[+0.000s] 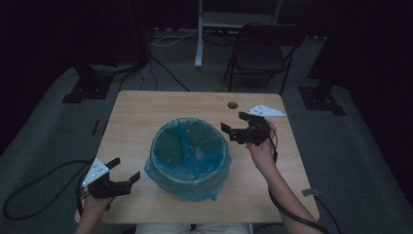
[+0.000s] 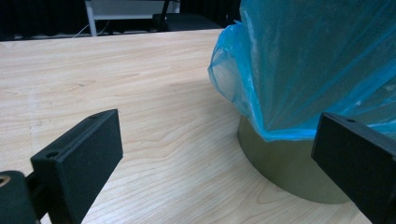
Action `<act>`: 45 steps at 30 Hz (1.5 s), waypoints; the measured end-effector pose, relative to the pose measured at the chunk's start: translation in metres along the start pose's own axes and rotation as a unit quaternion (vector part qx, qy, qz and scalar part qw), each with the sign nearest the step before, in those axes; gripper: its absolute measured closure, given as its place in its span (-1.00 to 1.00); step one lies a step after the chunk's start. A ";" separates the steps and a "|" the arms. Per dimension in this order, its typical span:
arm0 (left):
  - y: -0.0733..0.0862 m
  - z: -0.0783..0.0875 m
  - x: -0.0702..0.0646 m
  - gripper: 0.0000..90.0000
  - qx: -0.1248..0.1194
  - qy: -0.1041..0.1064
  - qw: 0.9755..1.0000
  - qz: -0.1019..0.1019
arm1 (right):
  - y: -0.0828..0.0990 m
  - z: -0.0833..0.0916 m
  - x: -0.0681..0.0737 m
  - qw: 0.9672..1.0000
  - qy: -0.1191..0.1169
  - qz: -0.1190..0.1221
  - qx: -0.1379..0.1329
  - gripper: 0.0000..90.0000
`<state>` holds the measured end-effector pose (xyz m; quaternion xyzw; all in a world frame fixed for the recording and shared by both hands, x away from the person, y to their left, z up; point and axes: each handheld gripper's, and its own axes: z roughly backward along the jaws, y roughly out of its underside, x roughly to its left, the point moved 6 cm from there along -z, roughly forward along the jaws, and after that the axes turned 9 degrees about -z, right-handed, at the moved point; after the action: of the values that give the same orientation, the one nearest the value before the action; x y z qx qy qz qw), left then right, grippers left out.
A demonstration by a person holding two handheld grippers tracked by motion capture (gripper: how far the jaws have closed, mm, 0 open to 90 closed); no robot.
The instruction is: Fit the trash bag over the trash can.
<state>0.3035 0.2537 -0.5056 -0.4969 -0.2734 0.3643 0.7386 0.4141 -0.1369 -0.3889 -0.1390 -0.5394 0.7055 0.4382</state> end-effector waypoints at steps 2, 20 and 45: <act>0.004 0.000 0.002 -0.94 0.006 -0.005 1.000 -0.003 | 0.005 0.004 -0.008 1.000 0.009 -0.003 -0.006 -0.72; 0.039 0.004 0.013 -0.94 0.038 -0.045 0.998 -0.006 | 0.091 0.018 -0.069 0.994 0.077 -0.072 0.001 -0.72; 0.070 0.028 0.041 -0.94 0.077 -0.123 0.989 0.030 | 0.201 0.065 -0.133 0.976 0.167 -0.132 0.052 -0.72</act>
<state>0.2870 0.3191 -0.5592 -0.3978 -0.3181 0.4646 0.7244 0.3536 -0.2872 -0.5785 -0.1596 -0.4350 0.6348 0.6183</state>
